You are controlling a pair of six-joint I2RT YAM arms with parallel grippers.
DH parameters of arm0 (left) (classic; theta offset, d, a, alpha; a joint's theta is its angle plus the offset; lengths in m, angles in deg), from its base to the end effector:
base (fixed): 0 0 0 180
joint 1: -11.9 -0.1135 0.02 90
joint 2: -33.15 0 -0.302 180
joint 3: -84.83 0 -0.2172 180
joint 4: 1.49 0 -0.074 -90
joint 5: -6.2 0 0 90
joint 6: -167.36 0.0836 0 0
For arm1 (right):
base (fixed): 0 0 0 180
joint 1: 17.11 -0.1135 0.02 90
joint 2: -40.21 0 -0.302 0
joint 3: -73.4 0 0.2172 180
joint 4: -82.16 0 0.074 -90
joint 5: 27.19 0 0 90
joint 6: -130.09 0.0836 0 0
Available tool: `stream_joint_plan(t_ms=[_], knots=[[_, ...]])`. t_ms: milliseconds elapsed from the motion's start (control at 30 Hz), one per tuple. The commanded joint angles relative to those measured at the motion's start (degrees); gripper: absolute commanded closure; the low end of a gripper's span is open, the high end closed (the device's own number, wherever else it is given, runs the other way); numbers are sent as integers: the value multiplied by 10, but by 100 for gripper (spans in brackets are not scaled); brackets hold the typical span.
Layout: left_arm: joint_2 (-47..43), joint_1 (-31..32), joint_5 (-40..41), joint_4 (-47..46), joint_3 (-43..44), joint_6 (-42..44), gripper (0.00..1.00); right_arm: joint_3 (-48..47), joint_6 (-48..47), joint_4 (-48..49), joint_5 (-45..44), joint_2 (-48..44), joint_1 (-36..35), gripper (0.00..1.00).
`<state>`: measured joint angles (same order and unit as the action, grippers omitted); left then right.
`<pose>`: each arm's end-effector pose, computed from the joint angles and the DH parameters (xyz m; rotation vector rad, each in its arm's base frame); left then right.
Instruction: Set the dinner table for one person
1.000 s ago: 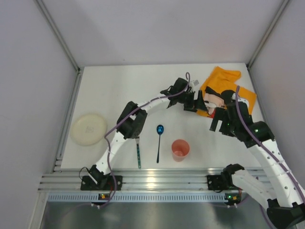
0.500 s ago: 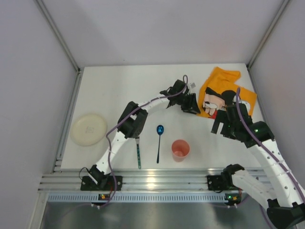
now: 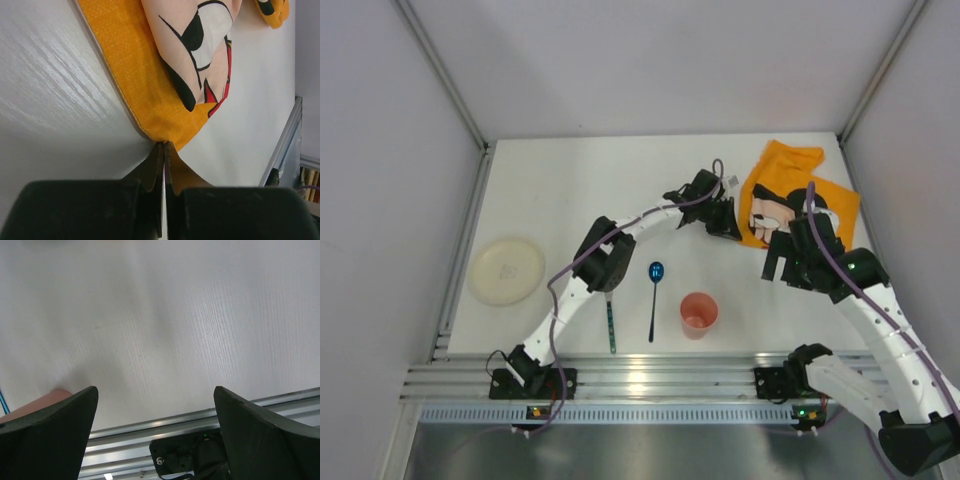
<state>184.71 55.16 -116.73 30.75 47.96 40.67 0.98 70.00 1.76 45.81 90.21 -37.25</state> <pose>0.4129 -0.4510 0.1315 0.4851 2.4925 -1.3122 0.1101 0.0143 0.2972 0.3215 2.4961 -0.0353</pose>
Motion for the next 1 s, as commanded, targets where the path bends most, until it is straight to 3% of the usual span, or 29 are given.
stream_joint_plan(t_ms=[0,267,400,700,967], knots=[[29,14,81,74,14,32,100,-33,-17,4,-14,-1,-6,0],[7,15,111,109,16,60,100,-33,-17,7,-10,-3,-7,0],[-53,-1,135,122,0,76,100,-29,-15,29,2,0,-6,0],[-211,-94,188,86,-181,79,100,-39,-27,75,30,49,-6,0],[-292,-160,197,92,-325,76,100,-37,-30,122,67,130,-6,0]])
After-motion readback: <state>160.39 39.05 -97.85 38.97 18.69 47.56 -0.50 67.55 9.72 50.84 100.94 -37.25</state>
